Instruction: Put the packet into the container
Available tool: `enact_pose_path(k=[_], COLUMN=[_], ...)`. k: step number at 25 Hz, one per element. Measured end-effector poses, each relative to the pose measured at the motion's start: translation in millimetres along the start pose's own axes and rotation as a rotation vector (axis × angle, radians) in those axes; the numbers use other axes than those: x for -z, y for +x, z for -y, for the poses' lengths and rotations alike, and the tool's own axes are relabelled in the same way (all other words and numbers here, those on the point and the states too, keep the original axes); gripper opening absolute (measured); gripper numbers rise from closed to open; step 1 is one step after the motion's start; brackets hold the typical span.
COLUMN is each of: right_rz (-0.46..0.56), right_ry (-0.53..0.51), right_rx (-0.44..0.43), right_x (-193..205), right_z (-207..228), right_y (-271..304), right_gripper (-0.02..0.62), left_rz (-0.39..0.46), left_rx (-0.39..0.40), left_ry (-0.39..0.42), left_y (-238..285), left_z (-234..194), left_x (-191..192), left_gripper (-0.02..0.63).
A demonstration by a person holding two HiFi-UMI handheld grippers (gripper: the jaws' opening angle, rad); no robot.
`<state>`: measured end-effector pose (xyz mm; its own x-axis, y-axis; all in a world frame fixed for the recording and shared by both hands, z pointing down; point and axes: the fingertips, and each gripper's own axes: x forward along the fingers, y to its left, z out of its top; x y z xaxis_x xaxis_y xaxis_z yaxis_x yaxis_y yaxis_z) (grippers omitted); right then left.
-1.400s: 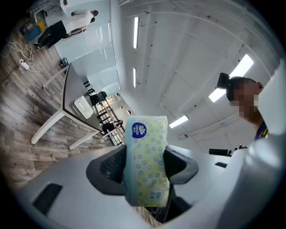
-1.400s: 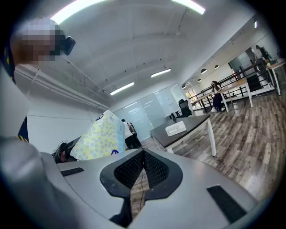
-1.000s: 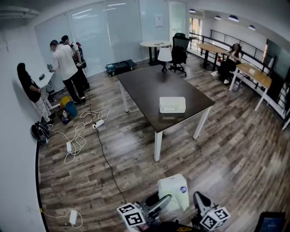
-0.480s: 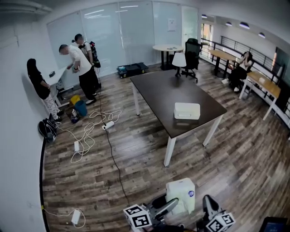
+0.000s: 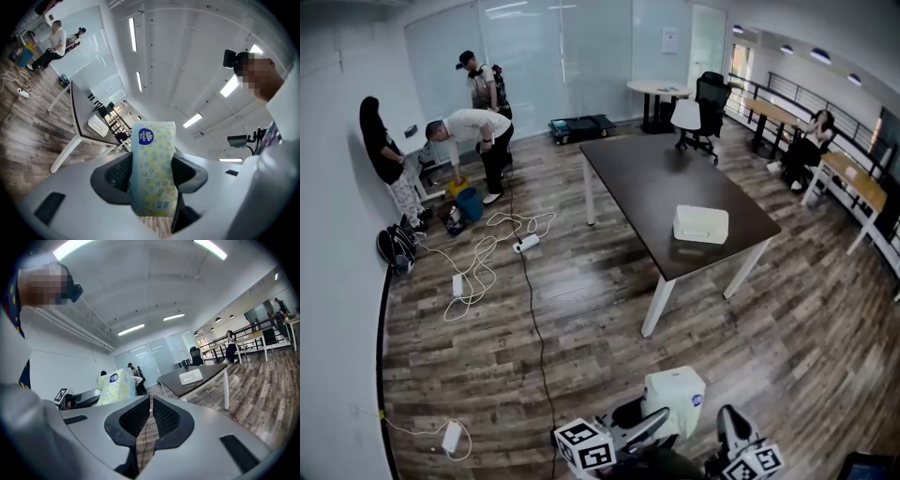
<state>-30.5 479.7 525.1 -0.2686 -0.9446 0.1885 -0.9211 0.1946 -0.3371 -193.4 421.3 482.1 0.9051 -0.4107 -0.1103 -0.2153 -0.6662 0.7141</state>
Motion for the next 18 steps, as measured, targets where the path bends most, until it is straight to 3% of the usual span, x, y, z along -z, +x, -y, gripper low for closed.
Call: enact_pose_path(k=[9, 14, 18], right_rz=[-0.004, -0.012, -0.025], right_ry=[0.041, 0.029, -0.004], right_rx=[-0.054, -0.117, -0.136], right_x=[-8, -29, -47], right_z=[16, 33, 52], right_y=[54, 95, 124], right_gripper=[0.012, 0.012, 0.012], left_rz=[0.032, 0.026, -0.035], left_rx=[-0.064, -0.13, -0.204], left_ry=[0.002, 0.107, 0.249], left_y=[18, 48, 81], left_z=[-31, -51, -64], left_x=[-28, -46, -52], left_gripper=[0.232, 0.232, 0.232])
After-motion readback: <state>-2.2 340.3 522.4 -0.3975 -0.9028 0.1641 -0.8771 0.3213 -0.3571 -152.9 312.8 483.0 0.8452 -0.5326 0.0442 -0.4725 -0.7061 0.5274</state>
